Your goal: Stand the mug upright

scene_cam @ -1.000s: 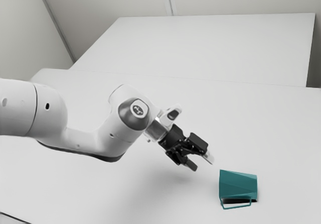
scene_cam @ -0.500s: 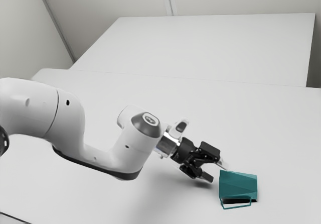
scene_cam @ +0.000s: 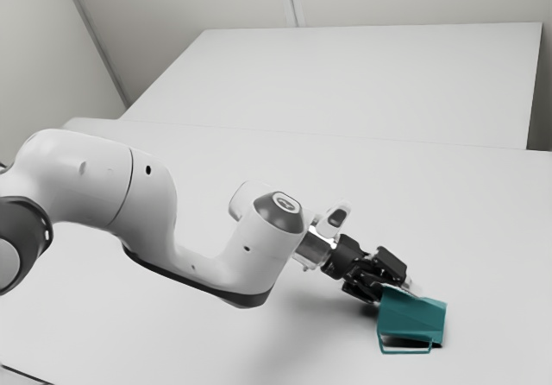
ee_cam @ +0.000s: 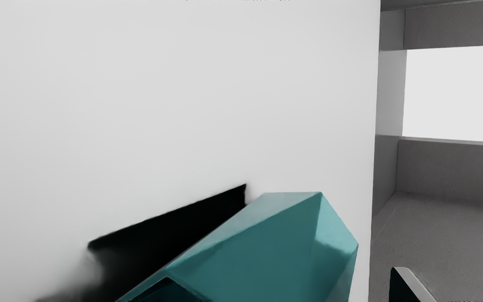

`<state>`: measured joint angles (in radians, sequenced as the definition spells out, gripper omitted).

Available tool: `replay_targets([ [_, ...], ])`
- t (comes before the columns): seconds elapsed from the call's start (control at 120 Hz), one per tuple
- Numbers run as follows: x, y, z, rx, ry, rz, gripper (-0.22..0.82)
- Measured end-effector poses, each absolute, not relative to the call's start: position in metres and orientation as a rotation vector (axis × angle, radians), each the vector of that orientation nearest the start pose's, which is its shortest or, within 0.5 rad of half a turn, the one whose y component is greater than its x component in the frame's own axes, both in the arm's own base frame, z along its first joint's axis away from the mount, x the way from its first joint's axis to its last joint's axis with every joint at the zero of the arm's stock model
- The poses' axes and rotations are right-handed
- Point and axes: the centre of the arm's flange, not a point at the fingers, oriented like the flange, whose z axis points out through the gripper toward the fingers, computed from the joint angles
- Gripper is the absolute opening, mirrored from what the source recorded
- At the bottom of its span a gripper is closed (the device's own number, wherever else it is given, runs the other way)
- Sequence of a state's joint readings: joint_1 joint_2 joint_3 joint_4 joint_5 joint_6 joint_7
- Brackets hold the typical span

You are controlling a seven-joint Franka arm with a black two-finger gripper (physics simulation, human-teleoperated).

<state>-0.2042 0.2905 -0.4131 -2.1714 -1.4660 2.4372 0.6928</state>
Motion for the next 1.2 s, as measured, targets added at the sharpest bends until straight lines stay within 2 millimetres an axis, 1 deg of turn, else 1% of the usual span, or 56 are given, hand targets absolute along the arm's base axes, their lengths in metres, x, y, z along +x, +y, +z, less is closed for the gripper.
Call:
replay_targets([
  [0.058,0.459,-0.327,0.272,2.148,-0.073,-0.015,0.09],
  [0.125,0.457,-0.330,0.273,2.146,-0.086,-0.012,0.01],
  [0.242,0.456,-0.334,0.280,2.144,-0.109,0.006,-0.07],
  [0.3,0.455,-0.337,0.289,2.140,-0.128,0.024,-0.10],
  [0.442,0.450,-0.342,0.320,2.128,-0.183,0.082,-0.15],
  [0.475,0.449,-0.343,0.328,2.126,-0.196,0.100,-0.15],
  [0.525,0.445,-0.344,0.347,2.122,-0.225,0.135,-0.16],
  [0.608,0.442,-0.340,0.366,2.133,-0.260,0.177,-0.17],
  [0.642,0.443,-0.337,0.377,2.152,-0.301,0.202,-0.17],
  [0.708,0.445,-0.330,0.401,2.224,-0.436,0.255,-0.17],
  [0.825,0.448,-0.318,0.427,2.363,-0.678,0.280,-0.18],
  [0.883,0.457,-0.305,0.441,2.433,-0.761,0.278,-0.18],
  [0.933,0.473,-0.280,0.449,2.508,-0.778,0.276,-0.18],
  [1.025,0.502,-0.221,0.456,2.640,-0.714,0.255,-0.18],
  [1.058,0.511,-0.203,0.460,2.680,-0.690,0.249,-0.18],
  [1.133,0.524,-0.173,0.468,2.755,-0.643,0.221,-0.18],
  [1.2,0.529,-0.153,0.470,2.815,-0.615,0.189,-0.18],
])
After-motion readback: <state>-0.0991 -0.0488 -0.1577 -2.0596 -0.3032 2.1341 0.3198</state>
